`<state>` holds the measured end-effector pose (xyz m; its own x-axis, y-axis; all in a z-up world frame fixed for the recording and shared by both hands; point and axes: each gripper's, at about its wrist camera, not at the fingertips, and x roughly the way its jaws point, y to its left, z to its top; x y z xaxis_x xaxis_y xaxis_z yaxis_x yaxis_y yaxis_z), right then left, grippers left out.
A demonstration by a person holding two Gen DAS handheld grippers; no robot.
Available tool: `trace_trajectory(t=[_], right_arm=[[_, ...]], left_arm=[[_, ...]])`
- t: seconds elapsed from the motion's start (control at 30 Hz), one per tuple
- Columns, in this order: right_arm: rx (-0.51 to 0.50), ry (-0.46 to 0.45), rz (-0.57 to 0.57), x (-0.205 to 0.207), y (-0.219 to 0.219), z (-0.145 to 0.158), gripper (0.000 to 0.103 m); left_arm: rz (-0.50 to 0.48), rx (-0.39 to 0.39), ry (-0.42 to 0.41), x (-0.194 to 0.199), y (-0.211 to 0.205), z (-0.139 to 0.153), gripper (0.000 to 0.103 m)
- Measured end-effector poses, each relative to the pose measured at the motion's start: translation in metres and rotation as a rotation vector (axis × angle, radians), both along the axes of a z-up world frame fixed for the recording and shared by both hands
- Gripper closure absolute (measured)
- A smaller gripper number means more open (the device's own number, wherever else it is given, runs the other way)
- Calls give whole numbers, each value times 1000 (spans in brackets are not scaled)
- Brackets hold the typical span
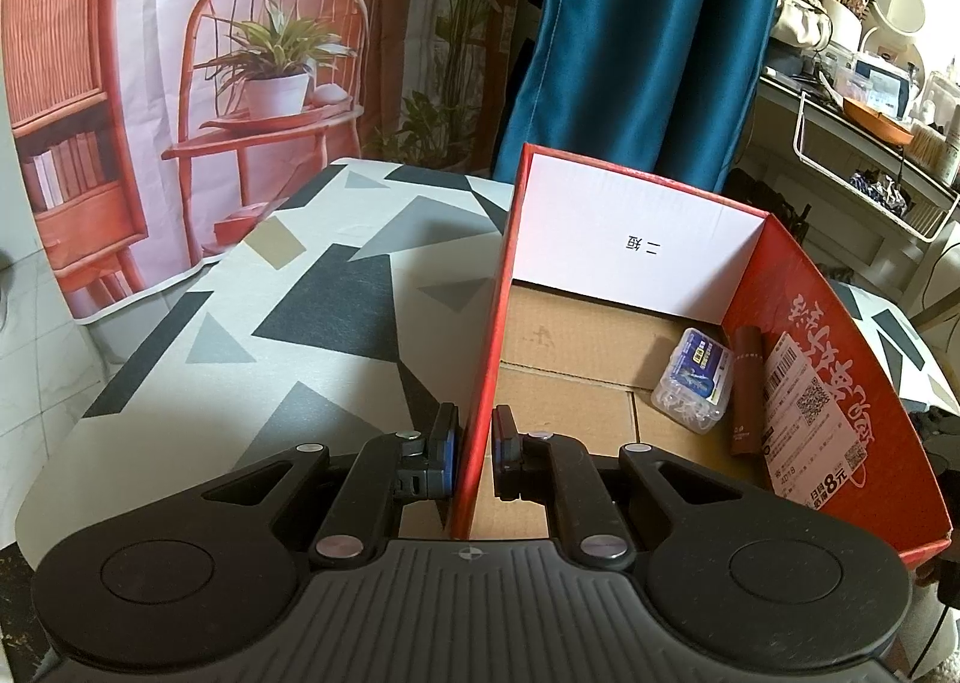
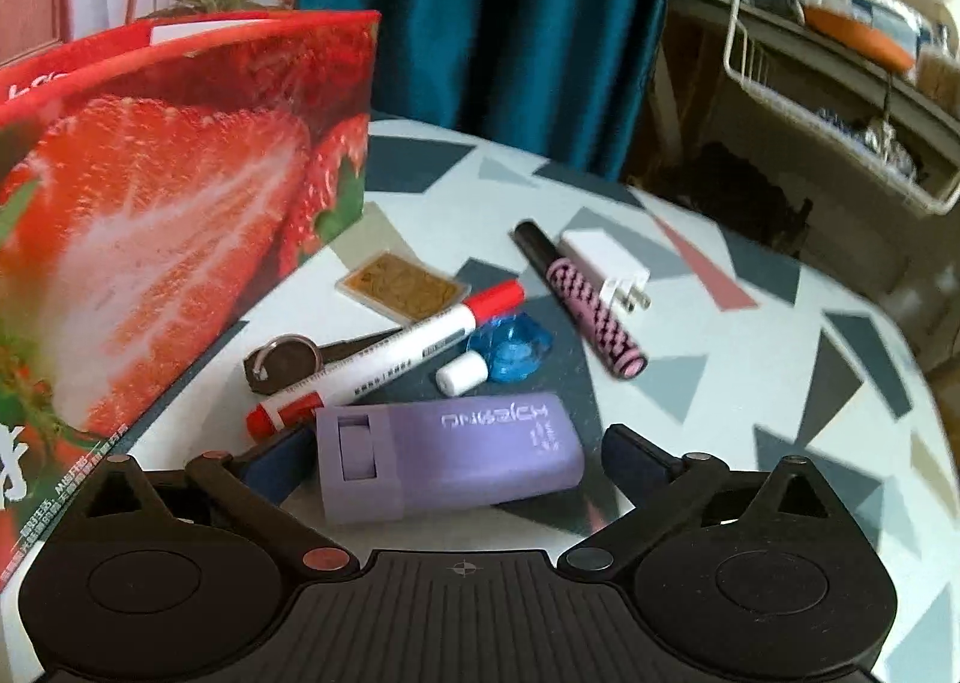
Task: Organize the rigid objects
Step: 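Grasp the lavender stick with the right gripper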
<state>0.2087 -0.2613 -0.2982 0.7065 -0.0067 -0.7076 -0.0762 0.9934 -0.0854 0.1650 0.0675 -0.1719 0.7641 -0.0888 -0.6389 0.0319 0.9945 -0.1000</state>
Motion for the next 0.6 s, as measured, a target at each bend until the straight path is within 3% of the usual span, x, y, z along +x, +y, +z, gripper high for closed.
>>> trace_trajectory(t=[0.07,0.13,0.6], right_arm=[[53,0,-22,-1,-5,-1,12],[82,-8,-45,-5,-6,-2,14],[40,-61,-92,-23,2,-2,15]], left_arm=[[0,-1,2,0,0,0,91],[1,3,2,0,-1,0,91],[2,1,1,0,0,0,91]])
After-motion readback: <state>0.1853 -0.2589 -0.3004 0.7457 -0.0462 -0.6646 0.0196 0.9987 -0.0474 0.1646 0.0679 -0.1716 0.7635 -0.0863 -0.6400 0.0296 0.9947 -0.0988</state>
